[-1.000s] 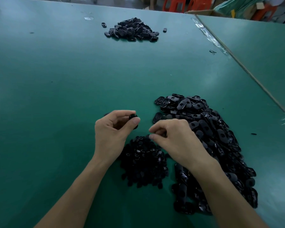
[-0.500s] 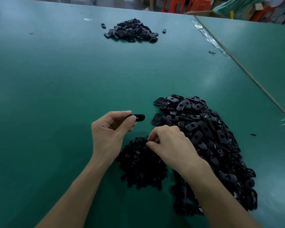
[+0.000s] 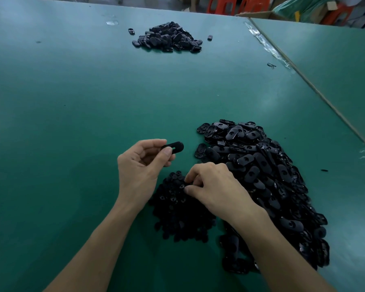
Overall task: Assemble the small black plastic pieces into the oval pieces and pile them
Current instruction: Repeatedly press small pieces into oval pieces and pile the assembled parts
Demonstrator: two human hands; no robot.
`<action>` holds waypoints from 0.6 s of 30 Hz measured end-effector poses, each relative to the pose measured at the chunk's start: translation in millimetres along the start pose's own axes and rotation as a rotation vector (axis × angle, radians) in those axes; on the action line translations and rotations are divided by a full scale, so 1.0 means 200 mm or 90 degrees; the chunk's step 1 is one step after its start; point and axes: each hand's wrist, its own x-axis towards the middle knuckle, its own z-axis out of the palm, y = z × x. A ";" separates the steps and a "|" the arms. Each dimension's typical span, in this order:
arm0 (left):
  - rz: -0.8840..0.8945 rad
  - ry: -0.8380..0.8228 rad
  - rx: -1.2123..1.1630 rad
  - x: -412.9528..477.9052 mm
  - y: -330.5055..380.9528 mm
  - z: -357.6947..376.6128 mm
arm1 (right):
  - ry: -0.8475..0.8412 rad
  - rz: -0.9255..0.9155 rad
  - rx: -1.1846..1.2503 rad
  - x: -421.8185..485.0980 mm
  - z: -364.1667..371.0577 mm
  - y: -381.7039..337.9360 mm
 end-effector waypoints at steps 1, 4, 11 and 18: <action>0.001 -0.004 -0.001 0.00 0.00 0.00 | 0.008 -0.003 0.014 0.00 0.00 0.00; 0.001 -0.011 -0.002 0.00 -0.01 0.00 | 0.011 -0.011 0.056 0.00 0.00 0.02; 0.015 -0.014 0.016 -0.01 -0.02 0.00 | -0.015 -0.056 0.068 -0.02 -0.04 0.03; 0.022 -0.019 0.017 -0.01 -0.02 0.00 | -0.020 -0.084 0.044 -0.03 -0.02 0.03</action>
